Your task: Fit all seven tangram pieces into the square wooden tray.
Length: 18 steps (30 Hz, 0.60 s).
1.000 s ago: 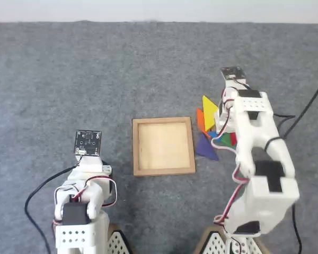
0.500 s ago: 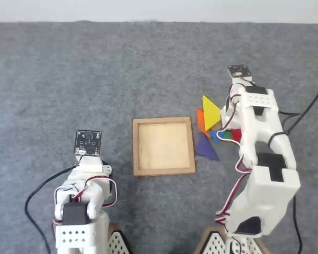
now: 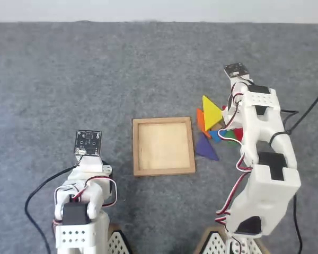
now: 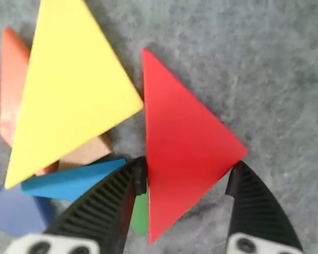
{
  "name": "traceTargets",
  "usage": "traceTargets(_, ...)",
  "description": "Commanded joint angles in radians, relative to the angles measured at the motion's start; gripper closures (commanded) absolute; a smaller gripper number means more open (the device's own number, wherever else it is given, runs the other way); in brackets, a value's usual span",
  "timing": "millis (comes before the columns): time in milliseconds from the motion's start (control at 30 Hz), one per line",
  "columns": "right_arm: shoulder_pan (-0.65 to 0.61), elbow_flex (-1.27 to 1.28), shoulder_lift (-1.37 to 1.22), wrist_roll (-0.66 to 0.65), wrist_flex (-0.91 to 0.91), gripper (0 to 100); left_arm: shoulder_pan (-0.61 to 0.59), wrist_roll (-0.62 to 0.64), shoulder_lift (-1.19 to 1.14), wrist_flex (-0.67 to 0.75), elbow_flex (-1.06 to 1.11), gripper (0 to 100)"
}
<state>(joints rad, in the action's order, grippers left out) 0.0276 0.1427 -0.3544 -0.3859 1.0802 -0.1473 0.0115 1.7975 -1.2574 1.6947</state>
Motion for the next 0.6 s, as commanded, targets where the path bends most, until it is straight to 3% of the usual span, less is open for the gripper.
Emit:
traceTargets(0, 0.012, -0.054, 0.012, -0.087, -0.005, 75.7, 0.006, -0.003, 0.011, 0.002, -0.012, 98)
traceTargets(200, 0.007, -0.051, 0.012, -0.137, -0.015, 75.1, 0.006, -0.003, 0.011, 0.002, -0.012, 98)
traceTargets(400, 0.007, -0.052, 0.015, -0.198, -0.015, 61.9, 0.006, -0.003, 0.011, 0.002, -0.012, 98)
traceTargets(567, 0.007, -0.089, 0.012, -0.204, -0.022, 61.1, 0.006, -0.003, 0.011, 0.002, -0.012, 98)
